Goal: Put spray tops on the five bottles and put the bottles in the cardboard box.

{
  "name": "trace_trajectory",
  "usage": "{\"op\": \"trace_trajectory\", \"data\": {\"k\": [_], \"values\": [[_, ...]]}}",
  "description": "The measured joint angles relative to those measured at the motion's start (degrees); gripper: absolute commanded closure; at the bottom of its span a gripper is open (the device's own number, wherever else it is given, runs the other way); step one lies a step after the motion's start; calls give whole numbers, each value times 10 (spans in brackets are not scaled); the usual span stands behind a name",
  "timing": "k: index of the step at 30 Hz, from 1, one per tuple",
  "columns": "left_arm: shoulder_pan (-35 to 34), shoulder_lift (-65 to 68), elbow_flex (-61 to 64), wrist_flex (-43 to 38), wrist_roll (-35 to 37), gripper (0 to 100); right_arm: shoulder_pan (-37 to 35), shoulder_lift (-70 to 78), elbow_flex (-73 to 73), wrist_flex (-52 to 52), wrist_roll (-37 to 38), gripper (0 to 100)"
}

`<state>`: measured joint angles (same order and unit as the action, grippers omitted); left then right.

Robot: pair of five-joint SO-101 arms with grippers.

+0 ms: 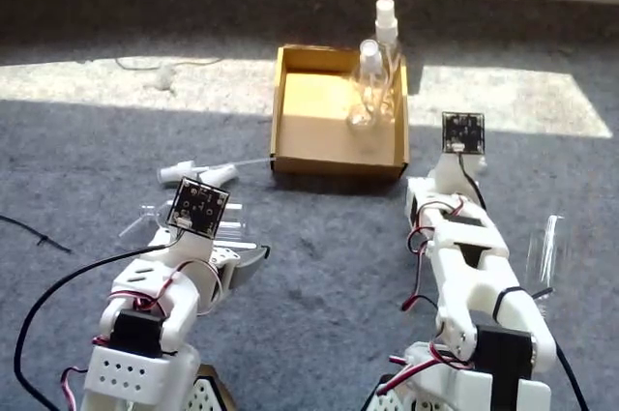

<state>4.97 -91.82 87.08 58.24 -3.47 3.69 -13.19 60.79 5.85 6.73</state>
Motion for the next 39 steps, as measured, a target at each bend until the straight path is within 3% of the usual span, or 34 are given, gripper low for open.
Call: {"op": "trace_trajectory", "data": {"k": [9, 18, 21, 26, 30, 35, 39], "values": [[1, 0, 0, 0, 0, 664, 24, 0, 0, 22, 0, 995], [1, 0, 0, 0, 0, 664, 15, -142, -72, 316, -3, 995], [1, 0, 0, 0, 0, 664, -37, -245, -93, 440, 46, 995], [1, 0, 0, 0, 0, 664, -214, -372, -102, 642, 175, 991], [1, 0, 0, 0, 0, 664, -345, -351, -105, 686, 209, 990], [1, 0, 0, 0, 0, 664, -373, -200, -164, 673, 214, 985], [1, 0, 0, 0, 0, 664, -376, -59, -246, 671, 244, 866]]}}
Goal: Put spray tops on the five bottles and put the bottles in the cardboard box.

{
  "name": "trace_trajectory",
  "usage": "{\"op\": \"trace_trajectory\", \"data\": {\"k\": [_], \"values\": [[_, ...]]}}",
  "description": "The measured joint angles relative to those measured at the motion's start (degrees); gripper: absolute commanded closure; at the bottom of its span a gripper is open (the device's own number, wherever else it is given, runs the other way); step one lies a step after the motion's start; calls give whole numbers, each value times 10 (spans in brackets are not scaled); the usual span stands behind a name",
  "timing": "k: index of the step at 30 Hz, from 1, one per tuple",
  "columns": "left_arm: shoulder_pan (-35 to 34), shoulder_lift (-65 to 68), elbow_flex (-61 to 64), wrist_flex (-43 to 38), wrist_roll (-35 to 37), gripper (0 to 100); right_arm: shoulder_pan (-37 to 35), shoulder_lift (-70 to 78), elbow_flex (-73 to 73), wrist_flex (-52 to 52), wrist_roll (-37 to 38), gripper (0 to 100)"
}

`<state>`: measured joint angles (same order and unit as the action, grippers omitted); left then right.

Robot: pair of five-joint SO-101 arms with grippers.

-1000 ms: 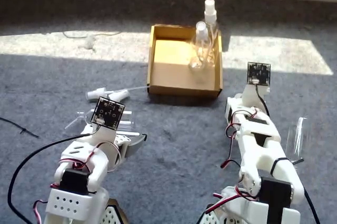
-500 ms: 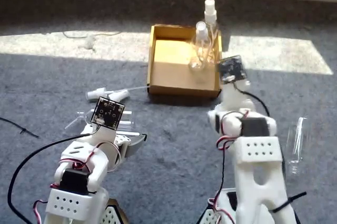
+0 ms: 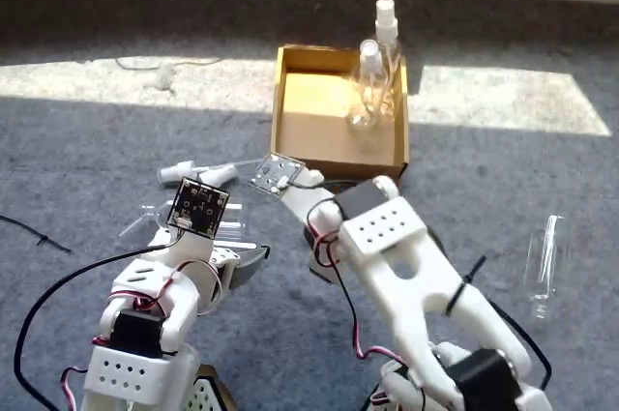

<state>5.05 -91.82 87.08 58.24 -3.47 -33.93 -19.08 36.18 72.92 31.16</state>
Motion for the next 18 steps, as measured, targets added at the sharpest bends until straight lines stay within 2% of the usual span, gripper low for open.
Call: {"op": "trace_trajectory", "data": {"k": [4, 6, 13, 16, 18], "values": [[0, 0, 0, 0, 0, 664, 0, 98, -77, 35, 7, 707], [0, 0, 0, 0, 0, 664, 0, 124, -104, 56, 7, 668], [0, 0, 0, 0, 0, 664, 0, 114, -148, 144, 7, 666], [0, 0, 0, 0, 0, 664, 0, 60, -185, 191, 13, 666], [0, 0, 0, 0, 0, 664, 10, 6, -219, 222, 47, 666]]}}
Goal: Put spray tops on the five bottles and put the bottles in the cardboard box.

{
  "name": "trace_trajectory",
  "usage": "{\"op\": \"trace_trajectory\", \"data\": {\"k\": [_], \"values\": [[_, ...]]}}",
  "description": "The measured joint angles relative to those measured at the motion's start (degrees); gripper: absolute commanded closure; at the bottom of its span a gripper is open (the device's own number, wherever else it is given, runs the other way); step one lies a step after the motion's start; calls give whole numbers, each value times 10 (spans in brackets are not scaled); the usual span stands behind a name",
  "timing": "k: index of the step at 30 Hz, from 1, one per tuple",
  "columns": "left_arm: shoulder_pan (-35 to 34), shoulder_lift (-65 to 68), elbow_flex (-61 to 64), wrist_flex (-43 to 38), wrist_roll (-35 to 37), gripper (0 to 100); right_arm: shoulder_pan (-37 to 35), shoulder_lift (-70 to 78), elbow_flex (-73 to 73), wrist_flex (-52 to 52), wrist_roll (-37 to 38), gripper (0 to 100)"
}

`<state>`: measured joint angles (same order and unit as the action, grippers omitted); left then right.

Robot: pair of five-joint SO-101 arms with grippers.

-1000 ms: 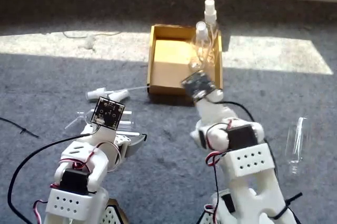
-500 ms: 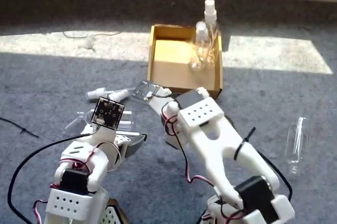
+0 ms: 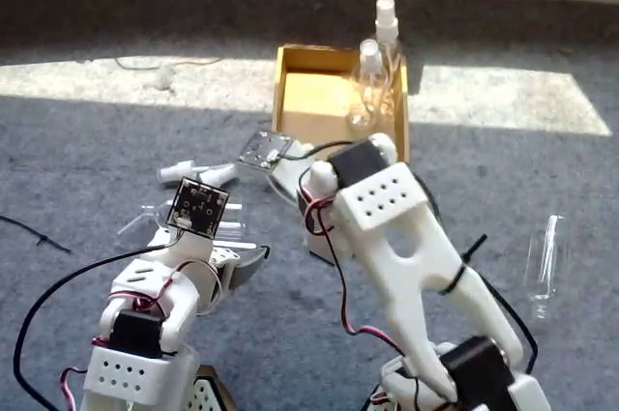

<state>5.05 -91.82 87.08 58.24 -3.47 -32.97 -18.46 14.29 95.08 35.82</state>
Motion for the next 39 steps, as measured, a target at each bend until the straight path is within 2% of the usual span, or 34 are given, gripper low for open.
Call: {"op": "trace_trajectory", "data": {"k": [3, 7, 12, 19, 22, 24, 27, 31, 35, 39], "values": [[-21, 0, 0, 0, 0, 664, 60, -97, -16, 31, 92, 666], [-30, 0, 0, 0, 0, 664, 195, -216, 10, 47, 226, 666], [-34, 0, 0, 0, 0, 664, 405, -281, 151, 38, 481, 666], [-34, 0, 0, 0, 0, 664, 676, -283, 282, -151, 896, 663], [-34, 0, 0, 0, 0, 664, 751, -283, 323, -218, 1054, 663], [-34, 0, 0, 0, 0, 664, 770, -283, 344, -270, 1130, 663], [-34, 0, 0, 0, 0, 664, 775, -283, 378, -347, 1169, 663], [-34, 0, 0, 0, 0, 664, 776, -283, 433, -428, 1182, 663], [-34, 0, 0, 0, 0, 664, 776, -245, 447, -440, 1173, 663], [-34, 0, 0, 0, 0, 664, 775, -172, 406, -429, 1116, 665]]}}
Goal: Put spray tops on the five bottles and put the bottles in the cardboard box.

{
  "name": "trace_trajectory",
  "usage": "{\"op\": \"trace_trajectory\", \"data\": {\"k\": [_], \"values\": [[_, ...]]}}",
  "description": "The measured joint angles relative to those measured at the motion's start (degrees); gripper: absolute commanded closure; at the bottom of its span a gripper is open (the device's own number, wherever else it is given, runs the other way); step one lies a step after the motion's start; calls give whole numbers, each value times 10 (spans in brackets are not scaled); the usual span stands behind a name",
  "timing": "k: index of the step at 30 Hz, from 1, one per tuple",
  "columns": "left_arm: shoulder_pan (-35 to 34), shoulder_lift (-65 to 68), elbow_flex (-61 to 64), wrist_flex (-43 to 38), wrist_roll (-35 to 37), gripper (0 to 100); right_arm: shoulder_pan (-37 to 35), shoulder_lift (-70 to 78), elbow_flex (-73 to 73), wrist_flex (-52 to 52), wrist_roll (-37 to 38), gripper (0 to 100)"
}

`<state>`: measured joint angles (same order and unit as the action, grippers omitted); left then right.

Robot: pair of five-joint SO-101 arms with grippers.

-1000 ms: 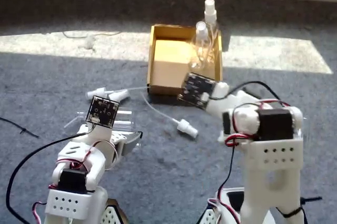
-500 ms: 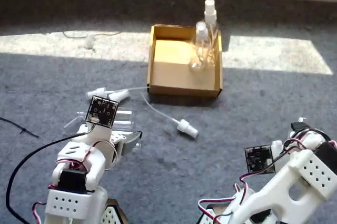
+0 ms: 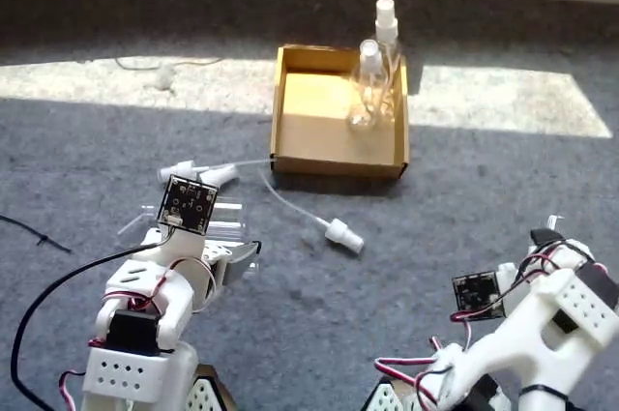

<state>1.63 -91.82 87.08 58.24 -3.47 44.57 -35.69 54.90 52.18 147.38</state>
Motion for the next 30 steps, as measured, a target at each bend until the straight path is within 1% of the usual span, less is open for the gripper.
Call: {"op": "trace_trajectory", "data": {"k": [3, 7, 8, 9, 11, 17, 19, 22, 23, 30], "values": [[0, 0, 0, 0, 0, 664, -29, 53, -53, 10, -117, 665], [0, 0, 0, 0, 0, 664, -80, 105, -129, 13, -319, 665], [0, 0, 0, 0, 0, 664, -87, 114, -148, 13, -356, 665], [0, 0, 0, 0, 0, 664, -91, 122, -164, 13, -369, 665], [0, 0, 0, 0, 0, 664, -92, 133, -186, 13, -357, 665], [0, 0, 0, 0, 0, 664, -94, 157, -194, 13, -315, 665], [0, 0, 0, 0, 0, 664, -92, 171, -194, 13, -280, 665], [0, 0, 0, 0, 0, 664, -68, 196, -195, 13, -204, 665], [0, 0, 0, 0, 0, 664, -60, 205, -195, 13, -189, 665], [0, 0, 0, 0, 0, 664, -43, 249, -217, 13, -183, 665]]}}
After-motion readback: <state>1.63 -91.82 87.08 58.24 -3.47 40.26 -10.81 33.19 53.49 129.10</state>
